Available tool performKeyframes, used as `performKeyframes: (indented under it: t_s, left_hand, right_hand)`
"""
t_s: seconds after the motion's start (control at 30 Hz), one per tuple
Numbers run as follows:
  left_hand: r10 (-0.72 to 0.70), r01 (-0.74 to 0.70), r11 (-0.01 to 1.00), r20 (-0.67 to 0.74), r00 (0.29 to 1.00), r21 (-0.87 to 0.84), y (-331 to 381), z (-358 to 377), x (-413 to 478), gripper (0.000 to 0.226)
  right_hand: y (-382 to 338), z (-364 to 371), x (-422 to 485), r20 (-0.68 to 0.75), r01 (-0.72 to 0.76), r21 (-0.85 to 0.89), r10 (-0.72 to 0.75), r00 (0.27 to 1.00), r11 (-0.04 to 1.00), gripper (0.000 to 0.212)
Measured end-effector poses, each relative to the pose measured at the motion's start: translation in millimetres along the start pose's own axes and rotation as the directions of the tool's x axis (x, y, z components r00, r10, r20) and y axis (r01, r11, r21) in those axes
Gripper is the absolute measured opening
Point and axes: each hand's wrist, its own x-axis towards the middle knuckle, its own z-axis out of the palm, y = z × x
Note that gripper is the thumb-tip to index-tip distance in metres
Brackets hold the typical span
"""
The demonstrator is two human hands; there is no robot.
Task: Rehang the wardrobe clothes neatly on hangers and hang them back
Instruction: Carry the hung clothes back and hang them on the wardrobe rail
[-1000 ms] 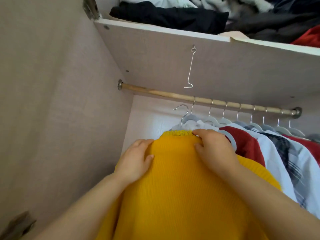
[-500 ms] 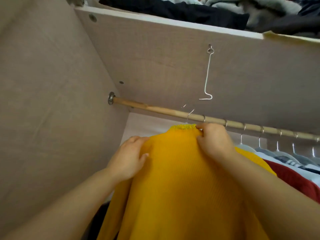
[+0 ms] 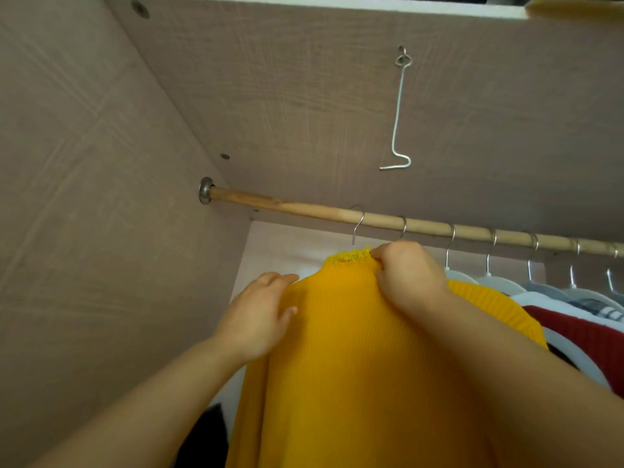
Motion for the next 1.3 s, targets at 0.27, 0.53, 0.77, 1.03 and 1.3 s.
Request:
performKeyframes:
  t_s: [0.27, 0.53, 0.77, 1.03, 1.3]
  left_hand:
    - [-0.013, 0.013, 1.000, 0.018, 1.000, -0.010, -1.0, 9.3, -13.5, 0.052]
    - [-0.019, 0.020, 0.999, 0.026, 0.999, -0.028, -5.1, 7.9, -34.2, 0.051]
    - [-0.063, 0.075, 0.992, 0.113, 0.992, -0.106, -10.5, 22.9, -85.0, 0.052]
    - [-0.161, 0.225, 0.959, 0.320, 0.934, -0.173, -3.3, 34.7, -176.5, 0.054]
    - [-0.323, 0.371, 0.928, 0.428, 0.844, -0.030, 31.3, -28.4, -284.8, 0.057]
  right_hand:
    - [8.7, 8.2, -18.3, -0.037, 0.039, 0.032, -0.038, 0.999, 0.999, 0.036]
    - [8.6, 20.6, -41.1, -0.067, 0.103, 0.014, -0.101, 0.993, 0.995, 0.053]
    - [-2.6, 44.1, -110.8, 0.007, 0.168, -0.058, -0.168, 0.986, 0.984, 0.051]
    - [-31.0, 61.8, -220.3, 0.298, 0.186, 0.034, -0.187, 0.936, 0.982, 0.052]
    - [-57.7, 29.6, -319.1, 0.452, 0.112, 0.209, -0.198, 0.870, 0.971, 0.055]
